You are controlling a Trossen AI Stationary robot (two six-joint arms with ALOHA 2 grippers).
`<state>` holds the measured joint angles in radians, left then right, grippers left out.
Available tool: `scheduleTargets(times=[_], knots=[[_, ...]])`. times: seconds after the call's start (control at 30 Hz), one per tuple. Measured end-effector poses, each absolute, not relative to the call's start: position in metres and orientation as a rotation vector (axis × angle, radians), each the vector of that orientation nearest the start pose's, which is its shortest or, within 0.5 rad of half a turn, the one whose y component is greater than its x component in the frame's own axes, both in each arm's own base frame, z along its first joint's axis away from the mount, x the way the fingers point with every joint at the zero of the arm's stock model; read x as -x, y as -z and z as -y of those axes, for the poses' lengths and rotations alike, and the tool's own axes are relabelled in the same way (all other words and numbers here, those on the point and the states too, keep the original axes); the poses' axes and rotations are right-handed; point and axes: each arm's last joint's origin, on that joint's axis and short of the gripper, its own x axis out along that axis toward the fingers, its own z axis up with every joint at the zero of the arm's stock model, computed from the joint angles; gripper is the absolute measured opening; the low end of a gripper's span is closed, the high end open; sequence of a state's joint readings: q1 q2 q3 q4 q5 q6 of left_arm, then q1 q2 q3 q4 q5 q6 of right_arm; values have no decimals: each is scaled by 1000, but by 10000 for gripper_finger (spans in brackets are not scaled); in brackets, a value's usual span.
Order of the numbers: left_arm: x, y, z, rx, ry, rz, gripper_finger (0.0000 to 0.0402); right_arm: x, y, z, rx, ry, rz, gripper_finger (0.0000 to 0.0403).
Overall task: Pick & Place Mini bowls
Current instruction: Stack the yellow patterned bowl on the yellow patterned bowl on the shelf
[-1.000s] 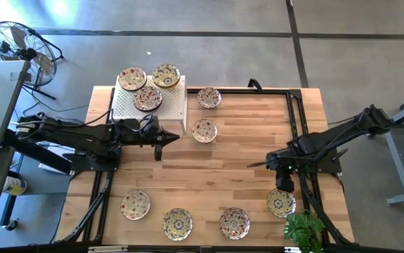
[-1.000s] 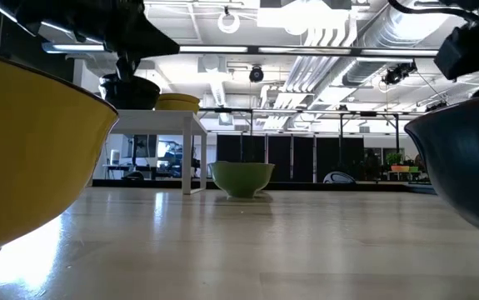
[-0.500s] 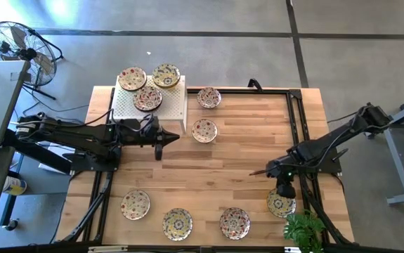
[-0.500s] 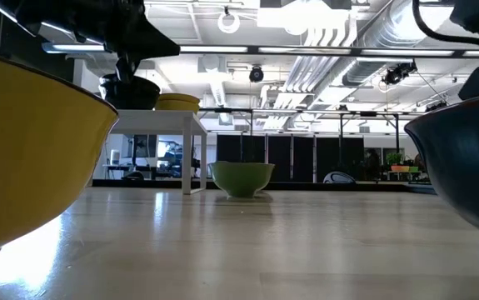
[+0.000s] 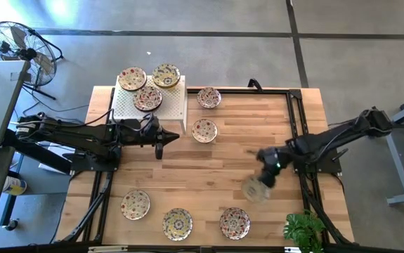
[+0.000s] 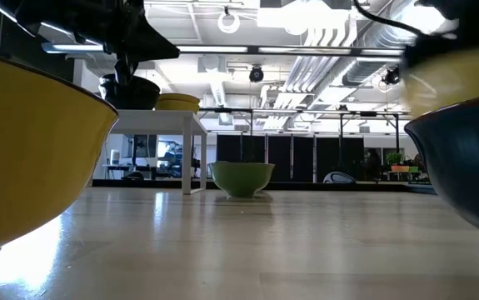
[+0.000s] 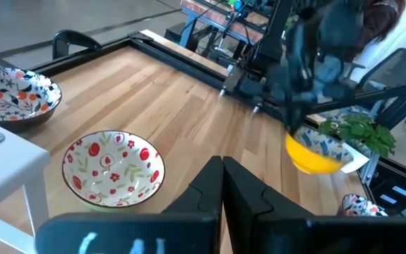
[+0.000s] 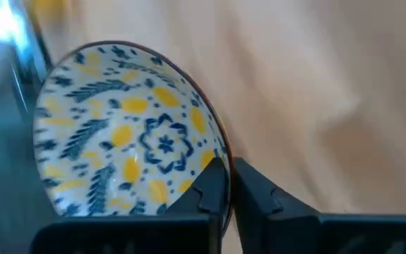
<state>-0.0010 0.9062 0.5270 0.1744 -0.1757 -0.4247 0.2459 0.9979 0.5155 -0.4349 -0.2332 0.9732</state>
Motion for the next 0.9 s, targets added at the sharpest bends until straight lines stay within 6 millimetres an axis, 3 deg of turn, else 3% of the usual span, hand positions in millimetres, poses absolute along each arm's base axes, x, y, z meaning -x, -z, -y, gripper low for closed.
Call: scheduleTargets(times=[0.17, 0.27, 0.43, 0.6, 0.77, 0.9], knots=[[-201, -256, -5, 403, -218, -175, 0, -206, -208, -29, -1031, 470, -808, 11], [-201, -255, -5, 404, -223, -187, 0, -238, -213, -22, -1062, 594, -725, 14], [-201, -255, -5, 407, -223, -185, 0, -297, -204, -16, -1071, 670, -777, 10], [-200, -253, -5, 405, -226, -205, 0, -343, -191, -7, -1065, 687, -811, 13], [-200, -251, -5, 403, -224, -226, 0, -369, -174, -2, -1080, 664, -888, 13], [-200, -249, -5, 397, -221, -244, 0, -377, -168, 3, -1083, 677, -885, 14]])
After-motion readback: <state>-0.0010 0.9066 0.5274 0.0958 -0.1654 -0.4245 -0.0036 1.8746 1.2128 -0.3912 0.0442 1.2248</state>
